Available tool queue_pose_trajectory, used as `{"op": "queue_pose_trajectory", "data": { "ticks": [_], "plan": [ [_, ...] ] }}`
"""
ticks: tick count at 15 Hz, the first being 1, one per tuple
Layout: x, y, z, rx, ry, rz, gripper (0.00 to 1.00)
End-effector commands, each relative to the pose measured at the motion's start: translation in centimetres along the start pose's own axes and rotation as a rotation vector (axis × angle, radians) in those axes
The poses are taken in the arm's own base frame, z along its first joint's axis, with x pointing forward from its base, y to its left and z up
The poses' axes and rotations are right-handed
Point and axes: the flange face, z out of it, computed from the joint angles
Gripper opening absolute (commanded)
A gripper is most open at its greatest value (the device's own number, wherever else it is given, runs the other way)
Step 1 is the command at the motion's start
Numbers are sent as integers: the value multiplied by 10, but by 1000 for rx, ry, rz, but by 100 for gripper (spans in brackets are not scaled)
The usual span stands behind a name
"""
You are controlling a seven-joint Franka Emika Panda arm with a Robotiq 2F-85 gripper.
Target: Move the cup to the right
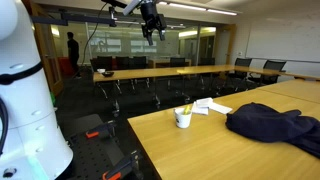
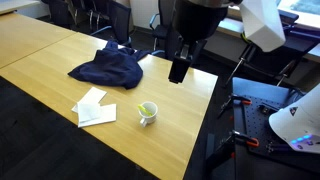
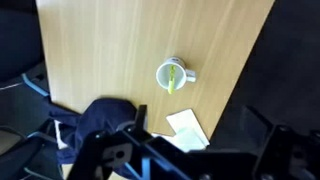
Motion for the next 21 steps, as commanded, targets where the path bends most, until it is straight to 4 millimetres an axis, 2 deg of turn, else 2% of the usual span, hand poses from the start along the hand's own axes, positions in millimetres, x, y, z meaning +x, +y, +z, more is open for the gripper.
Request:
{"op": "queue_pose_trajectory", "data": {
  "ticks": [1,7,10,12,17,21],
  "plan": [
    [0,0,-1,0,-1,0,100],
    [0,0,-1,0,-1,0,100],
    [22,3,24,-15,-28,177,100],
    [36,9,54,-20,-68,288,100],
    [69,29,155,29,-203,552,100],
    [74,43,238,83,-320,747,100]
  ]
}}
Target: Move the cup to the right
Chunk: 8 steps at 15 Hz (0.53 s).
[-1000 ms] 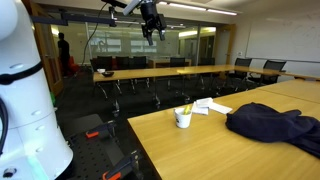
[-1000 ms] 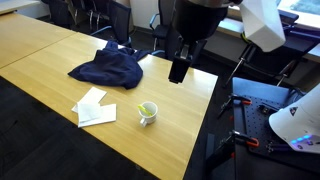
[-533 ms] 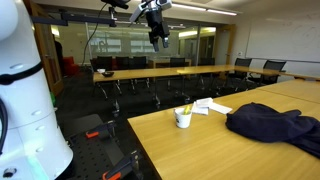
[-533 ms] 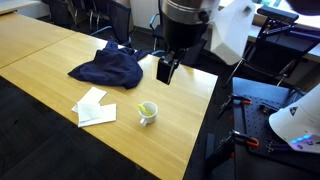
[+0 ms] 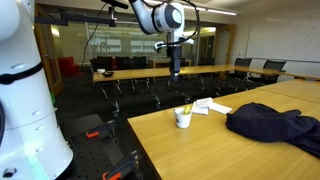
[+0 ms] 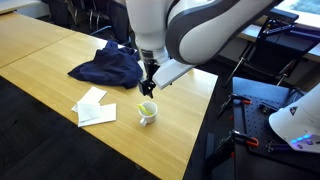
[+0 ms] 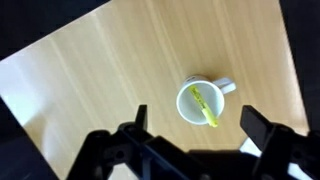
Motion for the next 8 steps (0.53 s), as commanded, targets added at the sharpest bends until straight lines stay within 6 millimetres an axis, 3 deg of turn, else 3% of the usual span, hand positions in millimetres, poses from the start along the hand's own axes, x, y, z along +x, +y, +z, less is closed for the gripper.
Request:
{"op": "queue_pose_trajectory", "data": {
  "ticks": [1,5,8],
  "plan": [
    [19,-5,49,68,-97,166,100],
    [31,-8,116,183,-185,363,100],
    [36,-7,153,241,-213,519,100]
  ]
}}
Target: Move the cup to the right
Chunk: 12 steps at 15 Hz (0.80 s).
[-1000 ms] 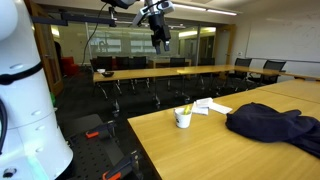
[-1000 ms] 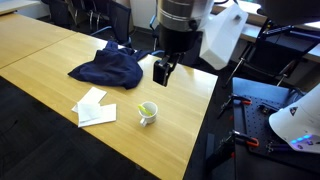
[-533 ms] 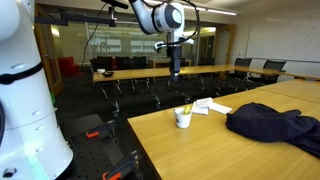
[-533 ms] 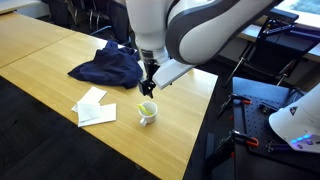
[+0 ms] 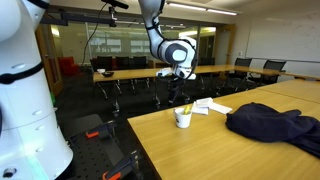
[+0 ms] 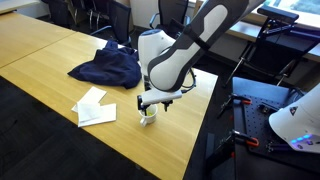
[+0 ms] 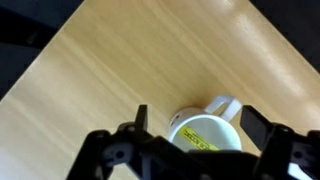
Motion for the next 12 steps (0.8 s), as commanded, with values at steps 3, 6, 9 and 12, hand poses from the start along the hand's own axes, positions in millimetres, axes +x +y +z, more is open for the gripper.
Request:
{"op": "queue_pose_trajectory", "data": {
  "ticks": [3,6,9,12],
  "plan": [
    [19,11,34,101,7,221,100],
    [21,20,43,88,25,265,100],
    [21,25,53,56,20,298,76],
    [20,22,57,25,34,281,56]
  ]
}}
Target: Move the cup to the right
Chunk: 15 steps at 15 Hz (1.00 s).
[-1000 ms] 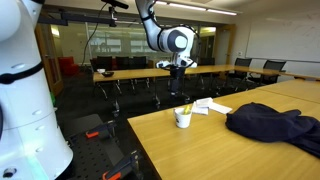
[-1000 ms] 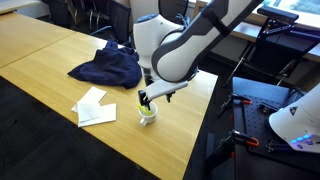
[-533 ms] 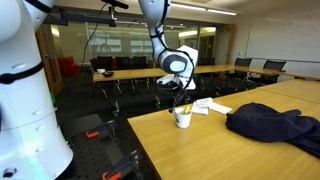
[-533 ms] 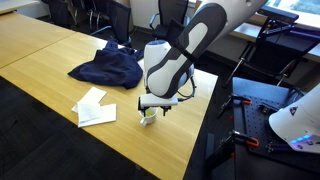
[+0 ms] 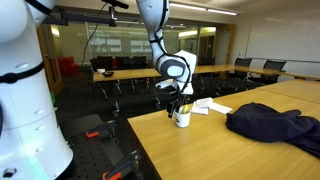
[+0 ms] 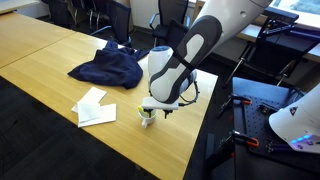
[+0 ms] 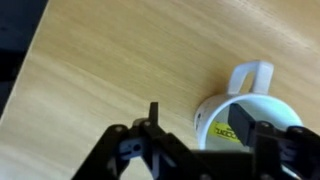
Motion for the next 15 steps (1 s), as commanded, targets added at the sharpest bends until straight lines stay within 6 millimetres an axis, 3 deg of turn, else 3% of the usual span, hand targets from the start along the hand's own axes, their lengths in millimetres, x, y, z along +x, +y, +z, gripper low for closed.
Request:
{"op": "queue_pose_trajectory", "data": {
  "ticks": [1,7,12,15],
  "plan": [
    [-3,-4,1,-27,26,2,46],
    [-7,-11,0,-76,60,-25,2],
    [-15,-32,-13,-66,95,-87,1],
    [-11,-29,-27,-56,136,-38,2]
  ]
}}
